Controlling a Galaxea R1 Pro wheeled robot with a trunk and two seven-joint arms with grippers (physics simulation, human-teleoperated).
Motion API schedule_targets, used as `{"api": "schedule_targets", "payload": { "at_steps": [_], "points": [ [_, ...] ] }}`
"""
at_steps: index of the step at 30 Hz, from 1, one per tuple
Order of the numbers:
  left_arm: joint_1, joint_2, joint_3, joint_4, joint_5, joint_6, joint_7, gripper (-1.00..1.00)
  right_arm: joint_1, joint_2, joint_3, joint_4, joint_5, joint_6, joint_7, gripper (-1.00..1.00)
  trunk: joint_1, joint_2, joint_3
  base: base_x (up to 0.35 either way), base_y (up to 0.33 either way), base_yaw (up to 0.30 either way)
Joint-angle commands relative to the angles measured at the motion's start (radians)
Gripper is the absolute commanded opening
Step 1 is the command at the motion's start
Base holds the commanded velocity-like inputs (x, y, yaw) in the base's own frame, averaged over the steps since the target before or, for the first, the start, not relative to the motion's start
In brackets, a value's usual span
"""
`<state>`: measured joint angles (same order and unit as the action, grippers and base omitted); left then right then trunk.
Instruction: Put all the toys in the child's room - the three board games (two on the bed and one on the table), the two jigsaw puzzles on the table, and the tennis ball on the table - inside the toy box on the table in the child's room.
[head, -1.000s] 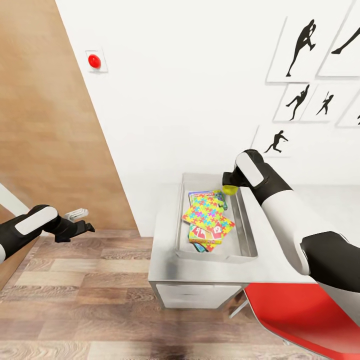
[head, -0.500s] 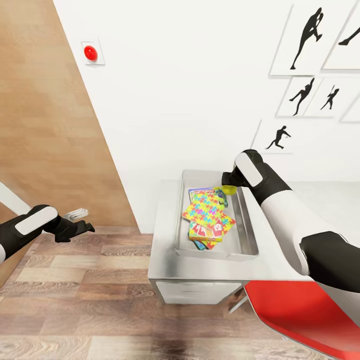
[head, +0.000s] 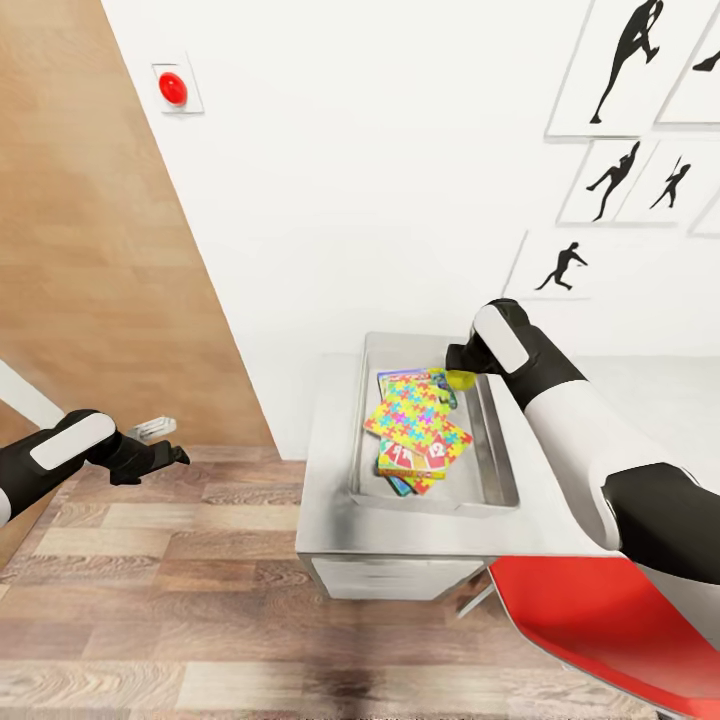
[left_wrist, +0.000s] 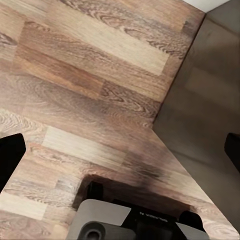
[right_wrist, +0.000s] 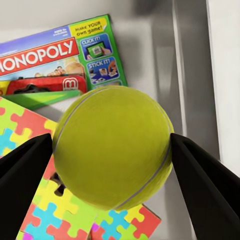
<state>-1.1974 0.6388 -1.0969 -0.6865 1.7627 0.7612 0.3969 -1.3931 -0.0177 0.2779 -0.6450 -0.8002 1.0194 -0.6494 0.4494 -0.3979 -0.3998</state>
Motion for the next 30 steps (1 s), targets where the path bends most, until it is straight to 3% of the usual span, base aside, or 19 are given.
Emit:
{"api": "schedule_targets", "payload": {
  "at_steps": [1, 20, 30],
  "points": [
    [-0.002, 0.002, -0.006, -0.002, 0.011, -0.002, 0.008, 1.0, -0.001, -0.002, 0.006, -0.001, -0.011, 0.002, -0.009, -1.0, 0.001, -0.002, -0.004, 0.0, 0.0, 0.0],
    [-0.002, 0.003, -0.006, -0.002, 0.011, -0.002, 0.008, 1.0, -0.001, -0.005, 0.004, -0.001, -0.013, -0.002, -0.009, -1.0, 0.001, -0.002, -0.031, 0.0, 0.0, 0.0],
    [-0.002, 0.004, -0.007, -0.002, 0.011, -0.002, 0.008, 1.0, -0.001, -0.006, 0.004, -0.001, -0.013, -0.002, -0.009, -1.0, 0.001, -0.002, -0.034, 0.0, 0.0, 0.0]
  ]
}}
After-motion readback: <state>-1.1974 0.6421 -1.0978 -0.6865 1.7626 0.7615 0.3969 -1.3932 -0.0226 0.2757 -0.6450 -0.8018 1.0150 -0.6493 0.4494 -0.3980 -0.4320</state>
